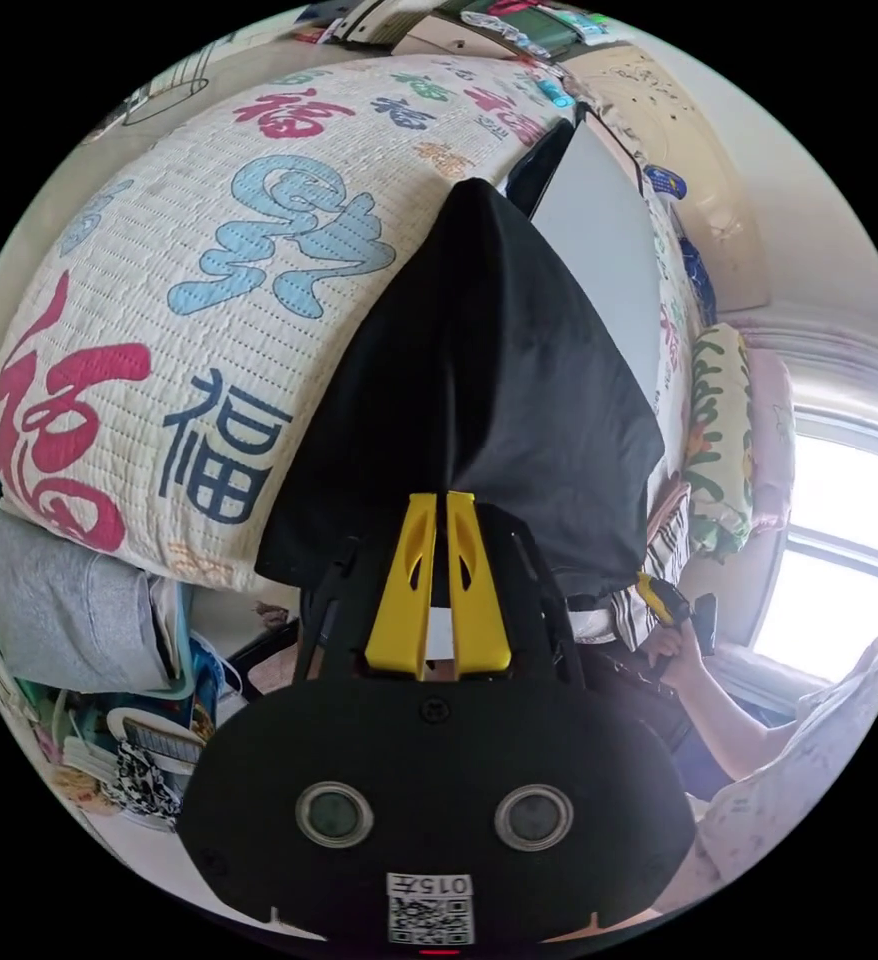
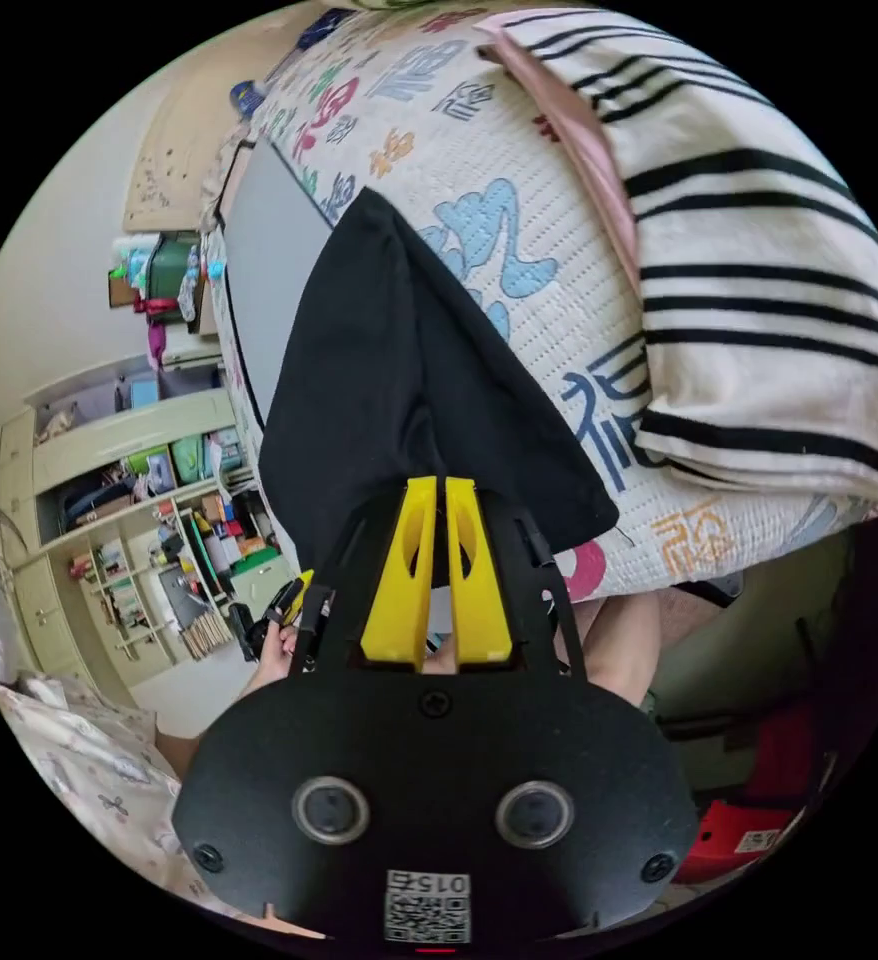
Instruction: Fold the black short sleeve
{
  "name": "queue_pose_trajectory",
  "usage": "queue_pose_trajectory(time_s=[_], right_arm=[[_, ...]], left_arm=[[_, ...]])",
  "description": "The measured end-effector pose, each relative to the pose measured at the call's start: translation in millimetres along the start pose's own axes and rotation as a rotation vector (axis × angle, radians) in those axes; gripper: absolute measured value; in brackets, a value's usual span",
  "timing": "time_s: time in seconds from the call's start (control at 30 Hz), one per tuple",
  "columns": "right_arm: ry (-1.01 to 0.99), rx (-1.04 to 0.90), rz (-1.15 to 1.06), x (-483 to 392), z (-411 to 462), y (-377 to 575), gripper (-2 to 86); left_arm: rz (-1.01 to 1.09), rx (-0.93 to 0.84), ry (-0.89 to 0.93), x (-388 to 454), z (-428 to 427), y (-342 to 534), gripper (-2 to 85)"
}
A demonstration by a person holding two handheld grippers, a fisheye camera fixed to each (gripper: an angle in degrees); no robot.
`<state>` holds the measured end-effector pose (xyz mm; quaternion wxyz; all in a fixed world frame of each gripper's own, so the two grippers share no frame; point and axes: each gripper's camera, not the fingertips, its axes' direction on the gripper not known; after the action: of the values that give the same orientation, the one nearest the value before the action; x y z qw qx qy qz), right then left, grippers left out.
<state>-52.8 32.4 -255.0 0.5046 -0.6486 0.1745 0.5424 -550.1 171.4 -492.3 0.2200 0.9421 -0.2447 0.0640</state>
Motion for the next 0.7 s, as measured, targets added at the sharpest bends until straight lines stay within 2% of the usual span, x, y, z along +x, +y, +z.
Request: queue_pose_trajectory(time_s=[0.17,0.3,0.4,0.5,0.57,0.6,0.7], right_arm=[[0.111,-0.011,0.054,39.1,50.5,-35.3,0.4],[0.077,0.009,0.102,67.2,64.0,-56.8,0.3],[0.136,-0.006,0.031,69.4,64.2,-75.4,0.1],[0.224,-0.032,-0.066,76.2,70.2,-93.1,-0.3],[0.445,-0.035,0.004,111.1,80.0,-103.1,-0.4],[0.489,-0.032,0.024,123.3,82.1,-104.8,-0.4],[0.389,-0.035,0.055,169.8,84.5,-113.3,-0.1]], left_arm=[[-0.014,0.015,-0.085,-14.3,13.1,14.1,-0.3],[0.044,0.015,-0.163,-11.9,20.0,19.4,-0.3],[0.083,0.016,-0.209,-2.0,8.7,23.8,-0.3],[0.145,0.022,-0.211,4.1,-5.1,31.3,-0.2],[0.146,0.001,-0.232,-6.7,0.6,34.5,-0.1],[0.143,0.000,-0.239,-9.6,2.8,34.5,-0.1],[0.121,-0.032,-0.243,-18.5,18.7,29.8,0.3]])
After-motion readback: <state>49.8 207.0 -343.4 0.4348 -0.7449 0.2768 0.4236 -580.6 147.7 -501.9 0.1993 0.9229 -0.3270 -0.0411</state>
